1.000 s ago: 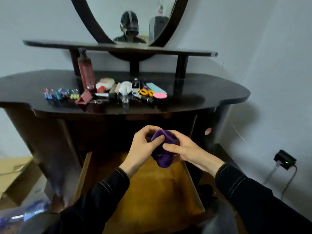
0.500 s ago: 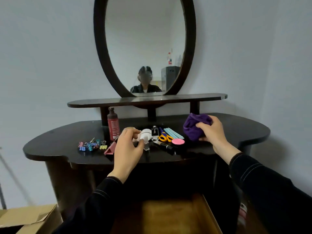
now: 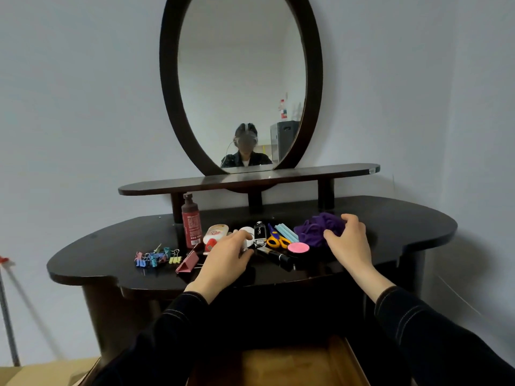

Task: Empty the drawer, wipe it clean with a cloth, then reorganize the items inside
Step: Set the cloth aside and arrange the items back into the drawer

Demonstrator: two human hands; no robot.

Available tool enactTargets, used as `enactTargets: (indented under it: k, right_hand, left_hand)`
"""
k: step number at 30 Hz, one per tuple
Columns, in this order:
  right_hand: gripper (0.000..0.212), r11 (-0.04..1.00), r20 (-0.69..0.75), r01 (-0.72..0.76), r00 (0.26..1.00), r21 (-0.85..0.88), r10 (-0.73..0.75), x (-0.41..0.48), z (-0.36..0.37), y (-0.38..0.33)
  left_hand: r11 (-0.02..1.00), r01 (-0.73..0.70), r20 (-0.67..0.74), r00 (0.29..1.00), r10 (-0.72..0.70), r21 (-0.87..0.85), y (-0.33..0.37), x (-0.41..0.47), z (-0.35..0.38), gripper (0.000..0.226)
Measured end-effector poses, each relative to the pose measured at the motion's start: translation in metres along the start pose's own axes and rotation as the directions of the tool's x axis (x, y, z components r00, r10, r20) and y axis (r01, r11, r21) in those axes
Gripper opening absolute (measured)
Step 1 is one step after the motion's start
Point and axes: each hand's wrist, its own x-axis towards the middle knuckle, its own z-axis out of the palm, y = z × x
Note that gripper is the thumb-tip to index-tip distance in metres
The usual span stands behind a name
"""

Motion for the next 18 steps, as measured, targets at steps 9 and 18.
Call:
enactTargets:
  k: [9, 18]
  right_hand:
    - [0.011, 0.893, 0.115, 0.414, 0.910, -0.178, -0.398, -0.017, 0.007, -0.042]
    - [0.026, 0.747, 0.563, 0.441, 0.819, -0.498, -0.108, 0.016, 0.074, -0.097]
  left_hand:
    - [0.999, 0.025, -0.020, 0.999, -0.025, -0.030, 0.005, 0.002, -0.001, 0.032]
    - [0.996, 0.031, -0.049, 0.998, -0.035, -0.079, -0.001, 0.002, 0.003, 0.035]
